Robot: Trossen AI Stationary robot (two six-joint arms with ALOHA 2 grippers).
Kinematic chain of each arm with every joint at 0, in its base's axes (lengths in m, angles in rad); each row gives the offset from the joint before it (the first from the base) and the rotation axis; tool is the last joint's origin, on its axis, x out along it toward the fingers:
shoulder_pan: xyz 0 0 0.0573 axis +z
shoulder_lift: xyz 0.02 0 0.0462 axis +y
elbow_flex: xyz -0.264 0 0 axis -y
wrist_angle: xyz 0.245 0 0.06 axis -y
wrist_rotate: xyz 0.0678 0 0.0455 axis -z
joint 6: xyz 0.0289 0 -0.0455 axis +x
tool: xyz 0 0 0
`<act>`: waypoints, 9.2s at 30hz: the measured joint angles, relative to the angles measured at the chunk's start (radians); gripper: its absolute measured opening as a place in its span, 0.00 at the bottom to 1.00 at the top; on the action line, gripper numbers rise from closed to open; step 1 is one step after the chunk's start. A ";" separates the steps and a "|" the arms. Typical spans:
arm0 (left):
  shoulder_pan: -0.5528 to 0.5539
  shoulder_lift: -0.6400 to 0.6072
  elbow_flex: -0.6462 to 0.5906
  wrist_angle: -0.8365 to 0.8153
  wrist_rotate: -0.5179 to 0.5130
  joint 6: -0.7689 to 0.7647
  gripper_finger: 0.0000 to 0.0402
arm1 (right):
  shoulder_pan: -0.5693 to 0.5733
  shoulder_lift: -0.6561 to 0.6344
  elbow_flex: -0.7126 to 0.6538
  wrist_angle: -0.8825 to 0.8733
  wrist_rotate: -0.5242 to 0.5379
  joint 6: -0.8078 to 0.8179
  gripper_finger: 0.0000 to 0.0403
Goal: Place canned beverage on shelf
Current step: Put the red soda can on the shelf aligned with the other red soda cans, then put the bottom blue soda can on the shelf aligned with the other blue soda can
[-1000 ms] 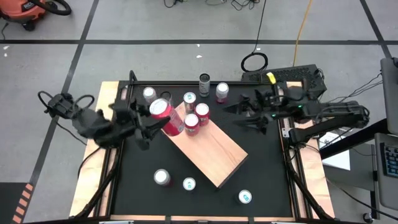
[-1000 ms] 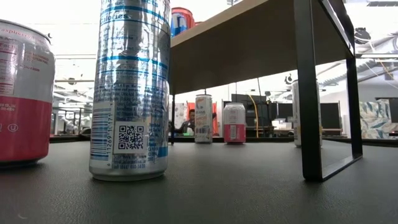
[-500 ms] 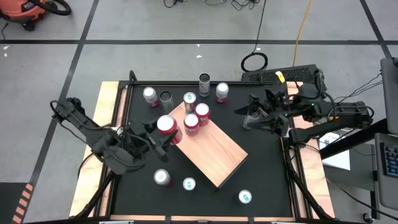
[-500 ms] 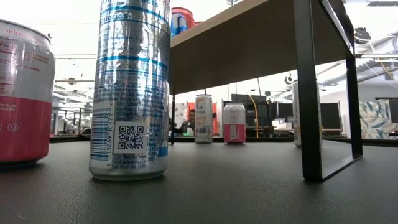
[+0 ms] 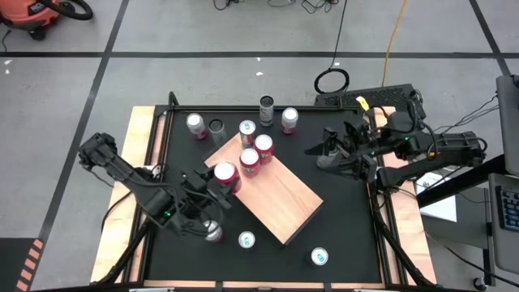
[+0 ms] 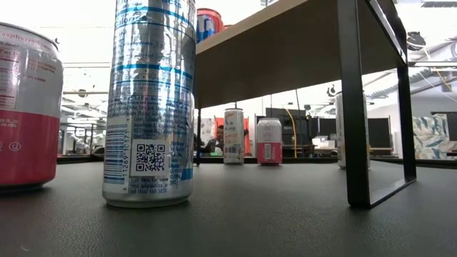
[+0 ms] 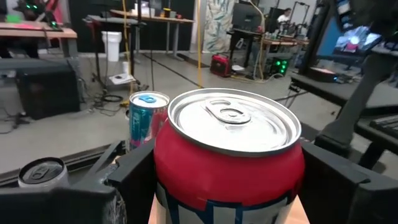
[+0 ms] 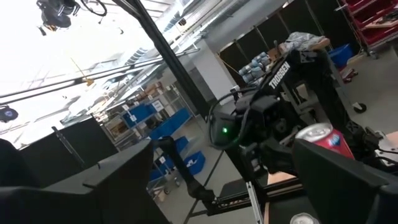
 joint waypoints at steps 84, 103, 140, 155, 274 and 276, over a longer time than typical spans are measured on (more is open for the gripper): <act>0.072 0.122 -0.091 -0.159 0.027 -0.259 0.75 | -0.001 0.045 0.000 0.006 0.011 0.010 0.90; 0.080 0.136 -0.091 -0.141 0.046 -0.258 0.85 | -0.001 0.045 0.000 0.005 0.011 -0.012 0.90; 0.077 0.027 0.187 -0.117 0.012 0.258 0.86 | -0.001 0.045 0.000 0.005 0.004 0.033 0.90; -0.016 -0.210 0.236 -0.551 0.586 -0.093 0.70 | -0.001 0.045 0.000 0.005 0.004 -0.015 0.90; 0.122 -0.215 0.254 -0.361 0.684 0.221 0.33 | 0.134 0.094 0.319 -0.779 0.122 0.063 0.85; 0.129 -0.227 0.254 -0.395 0.696 0.223 0.33 | 0.187 0.134 0.362 -0.841 0.144 0.108 0.85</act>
